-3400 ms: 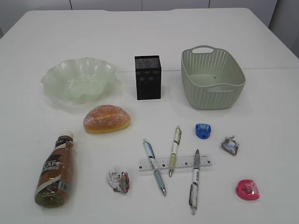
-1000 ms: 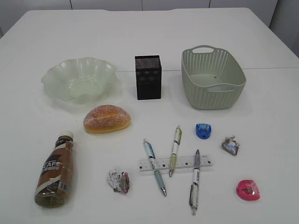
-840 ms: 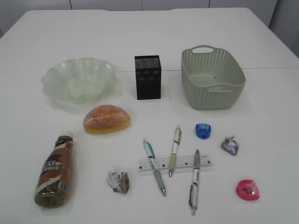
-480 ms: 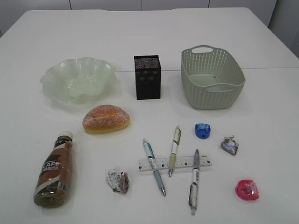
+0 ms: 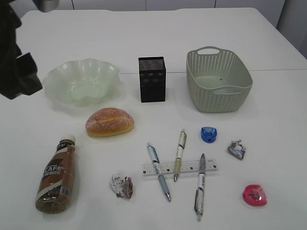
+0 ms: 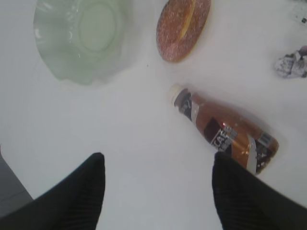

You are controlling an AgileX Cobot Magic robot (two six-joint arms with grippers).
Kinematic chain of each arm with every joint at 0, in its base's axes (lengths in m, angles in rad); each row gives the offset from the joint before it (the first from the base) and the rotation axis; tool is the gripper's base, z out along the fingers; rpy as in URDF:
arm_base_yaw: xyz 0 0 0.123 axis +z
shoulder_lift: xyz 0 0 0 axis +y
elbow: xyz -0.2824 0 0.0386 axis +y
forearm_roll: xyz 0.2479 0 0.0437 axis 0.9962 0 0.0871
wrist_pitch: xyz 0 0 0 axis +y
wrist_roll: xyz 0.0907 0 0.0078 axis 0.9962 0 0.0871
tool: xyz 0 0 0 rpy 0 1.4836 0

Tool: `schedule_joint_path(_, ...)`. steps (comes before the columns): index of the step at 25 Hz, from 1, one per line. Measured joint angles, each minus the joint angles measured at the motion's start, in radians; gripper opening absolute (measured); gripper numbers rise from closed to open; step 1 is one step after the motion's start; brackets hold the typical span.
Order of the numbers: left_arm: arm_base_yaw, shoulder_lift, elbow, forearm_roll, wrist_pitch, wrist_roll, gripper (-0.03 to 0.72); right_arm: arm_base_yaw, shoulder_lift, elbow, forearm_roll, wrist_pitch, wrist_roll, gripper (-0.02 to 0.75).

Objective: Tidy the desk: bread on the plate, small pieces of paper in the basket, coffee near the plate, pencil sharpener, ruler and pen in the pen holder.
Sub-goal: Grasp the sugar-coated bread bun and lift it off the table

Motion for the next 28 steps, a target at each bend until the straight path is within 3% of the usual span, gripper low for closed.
schedule_joint_path(5,-0.002,0.036,0.000,-0.041,-0.106,0.000,0.506,0.000,0.013,-0.028,0.000,0.000,0.025,0.574)
schedule_joint_path(14,-0.002,0.036,0.000,-0.279,-0.033,-0.009,0.506,0.000,0.014,-0.066,0.013,0.000,0.032,0.574)
schedule_joint_path(21,-0.002,0.036,0.000,-0.276,0.036,-0.023,0.505,0.000,0.052,-0.067,-0.110,0.000,0.110,0.574)
schedule_joint_path(28,-0.002,0.036,0.000,-0.206,0.042,-0.023,0.505,0.000,0.169,-0.071,-0.049,-0.001,0.149,0.575)
